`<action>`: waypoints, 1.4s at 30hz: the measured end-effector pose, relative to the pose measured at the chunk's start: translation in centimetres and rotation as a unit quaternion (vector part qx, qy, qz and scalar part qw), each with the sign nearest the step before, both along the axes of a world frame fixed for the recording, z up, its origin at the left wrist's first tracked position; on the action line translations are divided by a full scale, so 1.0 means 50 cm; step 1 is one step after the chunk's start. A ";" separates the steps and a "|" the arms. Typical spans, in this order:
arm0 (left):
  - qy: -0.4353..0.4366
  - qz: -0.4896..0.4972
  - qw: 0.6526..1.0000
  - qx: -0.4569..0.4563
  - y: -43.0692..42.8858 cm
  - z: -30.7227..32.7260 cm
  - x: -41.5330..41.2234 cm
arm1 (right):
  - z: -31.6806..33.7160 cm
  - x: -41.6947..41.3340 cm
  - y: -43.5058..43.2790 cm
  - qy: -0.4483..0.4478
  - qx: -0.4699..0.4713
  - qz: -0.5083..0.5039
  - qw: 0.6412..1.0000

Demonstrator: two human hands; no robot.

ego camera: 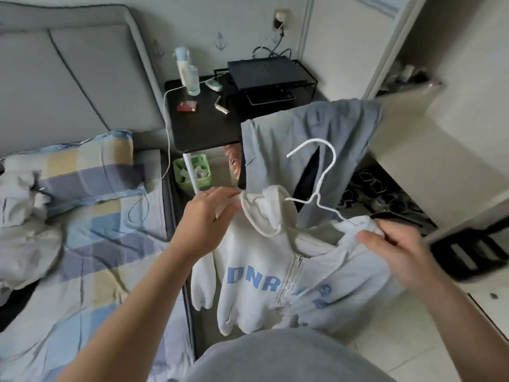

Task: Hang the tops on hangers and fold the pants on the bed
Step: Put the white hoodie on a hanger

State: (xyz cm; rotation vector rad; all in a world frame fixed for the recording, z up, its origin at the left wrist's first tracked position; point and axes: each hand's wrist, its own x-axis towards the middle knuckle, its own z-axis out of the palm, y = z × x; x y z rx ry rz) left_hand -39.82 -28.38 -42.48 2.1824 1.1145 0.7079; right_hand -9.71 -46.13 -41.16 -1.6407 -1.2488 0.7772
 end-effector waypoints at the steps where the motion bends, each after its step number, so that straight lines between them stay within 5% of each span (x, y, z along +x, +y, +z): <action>1: 0.000 -0.009 1.000 -0.007 0.008 -0.002 0.050 | 0.001 0.035 -0.013 0.004 -0.003 -0.026 1.000; 14: -0.008 -0.184 0.978 -0.099 0.020 -0.013 0.659 | 0.039 0.407 -0.139 0.082 0.003 -0.275 0.958; 26: 0.005 -0.319 0.920 -0.227 0.054 0.026 0.876 | 0.108 0.542 0.035 0.197 0.114 -0.381 0.896; 35: -0.038 -0.447 0.882 -0.146 0.264 0.159 0.989 | 0.228 0.664 0.315 0.217 0.236 -0.398 0.860; 42: -0.027 -0.478 0.878 -0.012 0.421 0.266 1.061 | 0.333 0.732 0.517 0.143 0.268 -0.439 0.845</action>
